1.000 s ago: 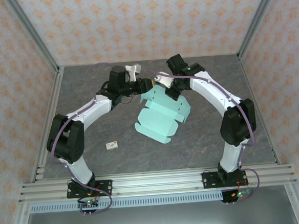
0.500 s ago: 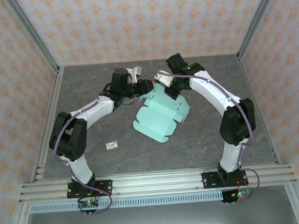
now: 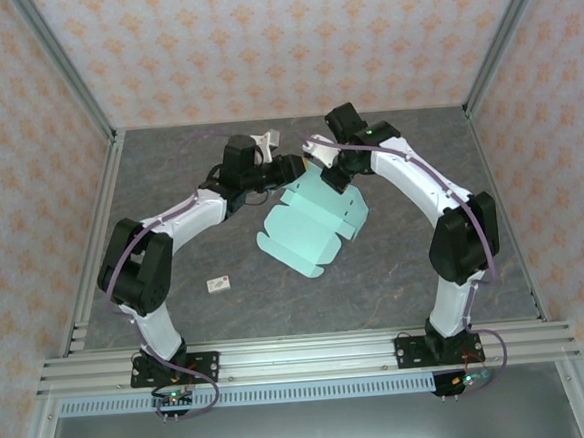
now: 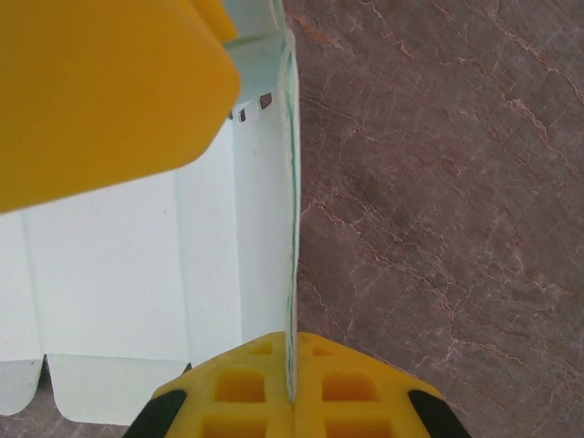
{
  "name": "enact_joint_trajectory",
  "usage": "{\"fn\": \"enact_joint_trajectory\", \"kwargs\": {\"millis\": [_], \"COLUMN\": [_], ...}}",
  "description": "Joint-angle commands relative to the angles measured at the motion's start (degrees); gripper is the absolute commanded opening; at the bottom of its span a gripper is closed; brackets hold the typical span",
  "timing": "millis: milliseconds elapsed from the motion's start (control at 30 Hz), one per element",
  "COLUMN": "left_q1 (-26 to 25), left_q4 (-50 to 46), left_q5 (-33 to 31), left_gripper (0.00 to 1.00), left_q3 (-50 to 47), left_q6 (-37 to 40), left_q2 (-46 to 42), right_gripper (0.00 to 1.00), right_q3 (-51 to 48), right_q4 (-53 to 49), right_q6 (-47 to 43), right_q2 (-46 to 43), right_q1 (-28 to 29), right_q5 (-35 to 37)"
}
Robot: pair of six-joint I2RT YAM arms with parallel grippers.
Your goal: Fold the paper box
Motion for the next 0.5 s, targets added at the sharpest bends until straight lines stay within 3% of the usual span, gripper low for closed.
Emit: {"fn": "enact_joint_trajectory", "kwargs": {"millis": [0, 467], "left_q1": [-1.08, -1.41], "left_q4": [3.91, 8.18], "left_q5": [0.07, 0.16], "left_gripper": [0.34, 0.29], "left_q3": [-0.89, -4.65], "left_q6": [-2.75, -5.84], "left_q2": [0.99, -1.36], "right_gripper": [0.0, 0.0], "right_q3": [1.95, 2.55], "right_q4": [0.88, 0.64], "right_q6": [1.36, 1.97], "right_q2": [0.3, 0.77], "right_q1": [-0.14, -0.47], "right_q5": [0.1, 1.36]}}
